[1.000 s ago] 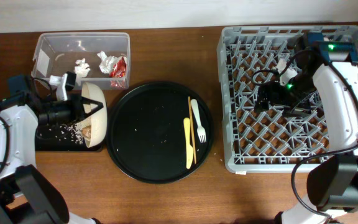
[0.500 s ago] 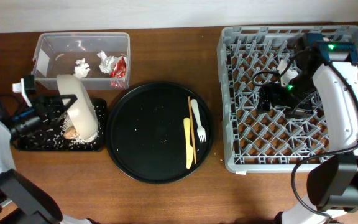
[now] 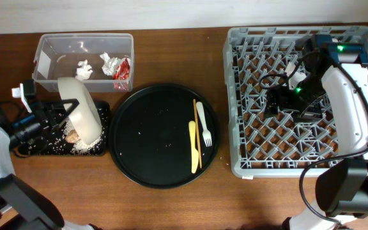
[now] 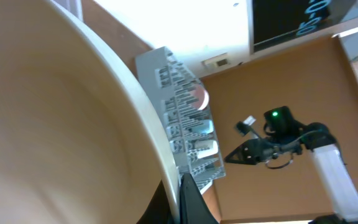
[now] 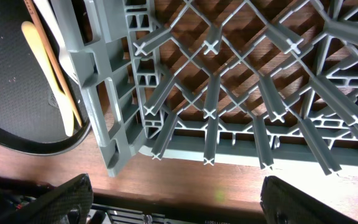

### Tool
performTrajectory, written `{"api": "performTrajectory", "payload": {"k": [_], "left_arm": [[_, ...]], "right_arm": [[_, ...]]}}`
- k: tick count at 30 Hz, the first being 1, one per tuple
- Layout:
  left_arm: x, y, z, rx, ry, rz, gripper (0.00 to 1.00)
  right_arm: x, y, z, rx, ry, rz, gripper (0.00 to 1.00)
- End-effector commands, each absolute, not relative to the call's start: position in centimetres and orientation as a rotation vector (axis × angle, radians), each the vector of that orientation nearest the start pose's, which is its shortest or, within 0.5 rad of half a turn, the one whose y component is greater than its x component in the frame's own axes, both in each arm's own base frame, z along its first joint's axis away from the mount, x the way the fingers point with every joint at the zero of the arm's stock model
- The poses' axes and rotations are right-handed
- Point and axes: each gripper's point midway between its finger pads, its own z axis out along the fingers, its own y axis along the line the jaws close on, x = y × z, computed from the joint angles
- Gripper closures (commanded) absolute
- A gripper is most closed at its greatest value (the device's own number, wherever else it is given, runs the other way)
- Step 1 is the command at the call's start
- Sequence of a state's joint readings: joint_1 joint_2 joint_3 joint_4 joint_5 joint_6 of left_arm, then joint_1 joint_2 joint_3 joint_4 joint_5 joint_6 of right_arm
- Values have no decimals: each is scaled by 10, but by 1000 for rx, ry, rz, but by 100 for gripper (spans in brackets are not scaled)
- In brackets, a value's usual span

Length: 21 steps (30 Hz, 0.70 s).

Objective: Sort waste into correct bins and load items into the dishwasher rack
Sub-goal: 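Grasp the cream bowl with the left gripper and tip rice onto black tray, then set the emptied cream bowl back on the round tray with left gripper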

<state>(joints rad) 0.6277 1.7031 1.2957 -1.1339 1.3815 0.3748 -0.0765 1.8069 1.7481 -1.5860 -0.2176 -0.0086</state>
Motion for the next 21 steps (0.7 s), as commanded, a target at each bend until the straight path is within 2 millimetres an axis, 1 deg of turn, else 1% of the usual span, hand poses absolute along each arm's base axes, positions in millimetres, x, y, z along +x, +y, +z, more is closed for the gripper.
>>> {"api": "performTrajectory", "payload": {"k": [1,3,4,5,6,7,8,9,10,11,12,13,14,15,16,17,18,19,20,21], "left_arm": [[343,10,229,-69,2119,-1385,100],[335,-47,236,181,2214,-1329,100],[333,-69,236,247,2262,-1302,100],[329,-96,229,328,2346,-1241,100],[325,-127,218,428,2422,-1170,100],[324,-142,210,469,2470,-1104,100],[331,-162,193,514,2544,-878,100],[338,-169,185,544,2557,-705,100],[346,-175,176,592,2549,-479,100],[349,-188,169,649,2530,-352,100],[346,-208,162,716,2513,-344,100],[346,-221,142,766,2534,-288,100],[343,-229,113,813,2593,-261,100],[343,-228,90,825,2649,-234,100],[345,-223,78,823,2676,-188,100],[346,-221,70,826,2694,-164,100],[345,-221,68,828,2701,-162,100],[344,-220,67,830,2708,-160,71],[343,-219,68,831,2712,-158,58],[341,-217,75,829,2720,-156,47]], "right_arm": [[312,12,181,95,3162,328,9],[312,12,182,95,3162,329,9],[312,13,182,95,3162,329,10],[312,12,182,95,3162,329,9],[312,12,182,95,3162,329,10],[312,12,182,96,3163,329,9],[311,13,182,97,3168,330,10],[311,13,182,97,3170,330,10],[311,13,182,97,3169,330,10],[311,13,182,97,3169,330,9],[310,13,182,97,3170,331,9],[310,13,182,97,3170,331,9],[310,13,182,96,3171,331,9],[309,13,182,97,3175,331,9],[309,13,182,97,3177,331,9],[309,13,182,97,3177,331,9],[309,13,182,97,3177,331,9],[309,13,182,97,3177,331,9],[309,13,182,97,3176,332,9],[309,13,182,96,3175,332,9]]}}
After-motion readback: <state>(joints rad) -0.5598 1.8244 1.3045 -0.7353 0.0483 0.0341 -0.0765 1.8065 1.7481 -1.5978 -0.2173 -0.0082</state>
